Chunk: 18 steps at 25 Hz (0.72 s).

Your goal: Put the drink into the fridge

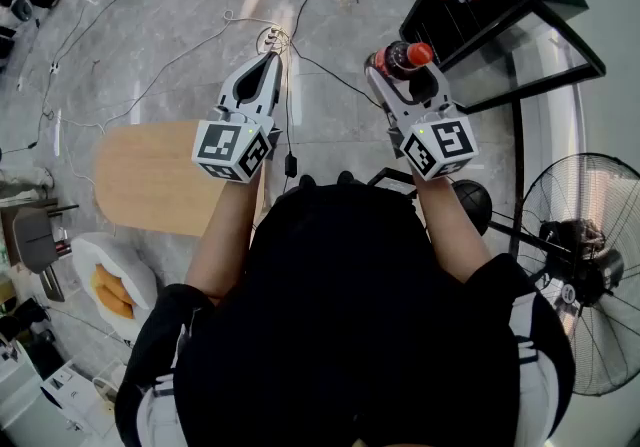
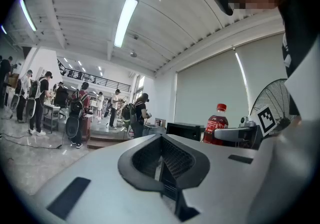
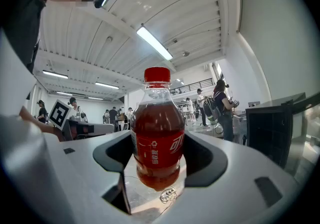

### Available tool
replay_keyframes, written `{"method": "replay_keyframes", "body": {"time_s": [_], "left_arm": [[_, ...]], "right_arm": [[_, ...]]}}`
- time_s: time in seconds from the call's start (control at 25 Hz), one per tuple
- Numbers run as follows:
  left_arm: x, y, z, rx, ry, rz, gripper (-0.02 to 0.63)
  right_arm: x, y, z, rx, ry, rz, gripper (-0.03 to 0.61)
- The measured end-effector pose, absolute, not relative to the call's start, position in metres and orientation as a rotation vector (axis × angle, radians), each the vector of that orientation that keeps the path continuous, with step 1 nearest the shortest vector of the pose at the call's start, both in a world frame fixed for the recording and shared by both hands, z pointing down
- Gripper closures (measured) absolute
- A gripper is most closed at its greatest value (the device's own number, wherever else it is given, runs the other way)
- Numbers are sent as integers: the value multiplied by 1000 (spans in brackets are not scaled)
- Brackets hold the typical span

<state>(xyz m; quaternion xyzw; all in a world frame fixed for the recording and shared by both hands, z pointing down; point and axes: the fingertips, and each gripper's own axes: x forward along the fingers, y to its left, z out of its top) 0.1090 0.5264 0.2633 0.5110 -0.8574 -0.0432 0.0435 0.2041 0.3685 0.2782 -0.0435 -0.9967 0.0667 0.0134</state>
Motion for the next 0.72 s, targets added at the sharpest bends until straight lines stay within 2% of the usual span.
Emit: {"method": "replay_keyframes", "body": {"time_s": [0.72], "left_arm": [[106,521,289,1443,-2697,-79,598]], "right_arm": [[198,360,282,-102,-3112,194,268]]}}
